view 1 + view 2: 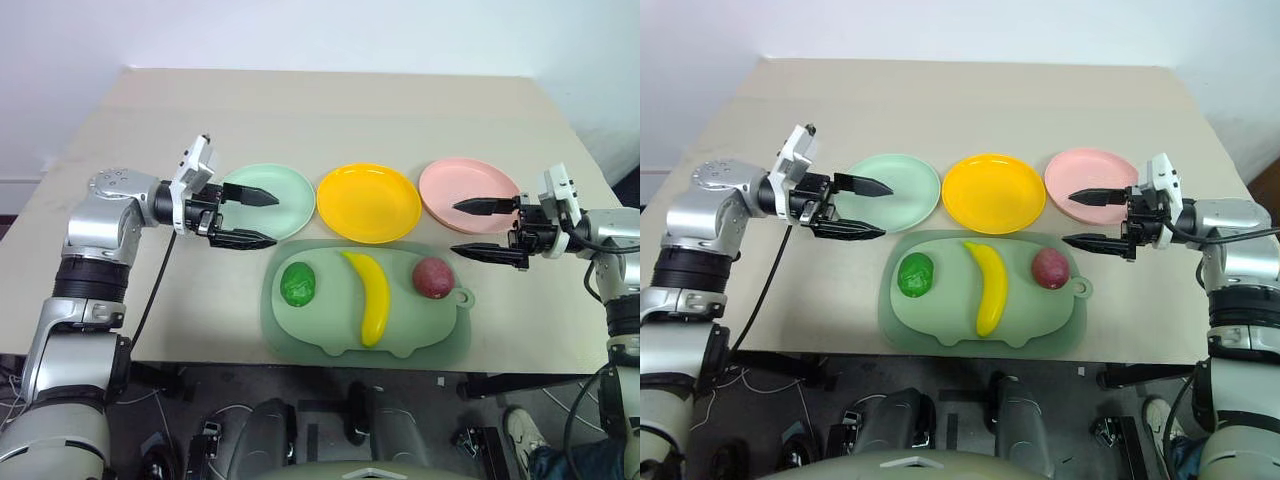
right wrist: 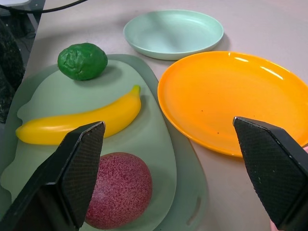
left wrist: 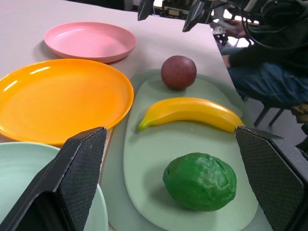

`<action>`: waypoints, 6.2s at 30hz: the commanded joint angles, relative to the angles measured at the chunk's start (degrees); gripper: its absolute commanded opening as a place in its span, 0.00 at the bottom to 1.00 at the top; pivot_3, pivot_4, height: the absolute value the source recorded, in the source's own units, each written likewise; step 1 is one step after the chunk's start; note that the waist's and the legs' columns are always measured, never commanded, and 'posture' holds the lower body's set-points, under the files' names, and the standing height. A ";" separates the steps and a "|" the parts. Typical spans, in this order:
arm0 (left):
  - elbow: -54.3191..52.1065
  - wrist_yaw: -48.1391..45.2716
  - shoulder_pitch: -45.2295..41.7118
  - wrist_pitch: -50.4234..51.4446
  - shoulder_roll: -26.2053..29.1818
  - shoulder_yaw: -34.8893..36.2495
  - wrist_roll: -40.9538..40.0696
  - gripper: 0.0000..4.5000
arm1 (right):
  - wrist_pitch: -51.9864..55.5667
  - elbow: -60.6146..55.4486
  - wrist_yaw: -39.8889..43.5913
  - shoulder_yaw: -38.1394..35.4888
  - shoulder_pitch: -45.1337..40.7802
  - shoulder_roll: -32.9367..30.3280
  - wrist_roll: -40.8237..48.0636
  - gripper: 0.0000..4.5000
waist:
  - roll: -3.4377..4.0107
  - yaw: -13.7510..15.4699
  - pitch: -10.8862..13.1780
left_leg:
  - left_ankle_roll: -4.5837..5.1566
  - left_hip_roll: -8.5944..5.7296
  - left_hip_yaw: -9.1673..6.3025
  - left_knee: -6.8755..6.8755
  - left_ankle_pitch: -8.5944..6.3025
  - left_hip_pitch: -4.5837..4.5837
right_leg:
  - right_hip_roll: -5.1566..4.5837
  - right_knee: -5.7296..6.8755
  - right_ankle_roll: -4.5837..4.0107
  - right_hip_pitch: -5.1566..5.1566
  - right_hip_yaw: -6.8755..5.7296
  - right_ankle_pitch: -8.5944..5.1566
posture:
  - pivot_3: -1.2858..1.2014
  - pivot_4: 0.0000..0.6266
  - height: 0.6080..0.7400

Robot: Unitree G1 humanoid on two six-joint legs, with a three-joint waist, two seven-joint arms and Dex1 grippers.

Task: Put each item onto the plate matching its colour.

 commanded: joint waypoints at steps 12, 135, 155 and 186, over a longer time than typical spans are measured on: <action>-1.60 -0.55 0.28 -1.01 -0.67 0.79 -0.65 0.99 | 2.83 -5.67 -1.21 -3.62 1.11 -2.82 1.80 1.00 | 0.00 -0.03 0.00 | 0.00 0.00 0.00 0.00 0.00 0.00 | 0.00 0.00 0.00 0.00 0.00 0.00 | 0.52 0.24 1.00; -1.34 -0.93 0.77 -0.31 2.92 1.35 -0.98 1.00 | 21.78 -43.31 -48.38 -1.34 17.85 21.85 6.34 0.99 | 0.03 -1.29 0.01 | 0.13 -0.01 -0.04 -0.12 -0.07 -0.07 | 0.00 0.01 0.00 -0.11 0.06 0.00 | 0.52 0.24 1.00; 1.35 -0.96 -0.77 -2.07 2.10 -0.52 -1.13 1.00 | 29.86 -57.68 -60.42 2.26 29.84 27.66 9.73 0.99 | -0.01 -1.23 -0.01 | 0.32 -0.03 -0.09 -0.11 -0.18 -0.06 | 0.01 0.00 0.00 -0.09 0.05 -0.01 | 0.52 0.24 1.00; 1.85 -0.91 -2.02 -1.27 1.76 -0.62 -0.96 1.00 | 51.84 -63.49 -70.79 8.87 27.23 24.66 7.91 0.91 | -0.05 -1.18 -0.04 | 0.40 -0.04 -0.23 -0.11 -0.22 -0.07 | 0.01 -0.01 -0.01 -0.08 0.05 -0.01 | 0.52 0.24 1.00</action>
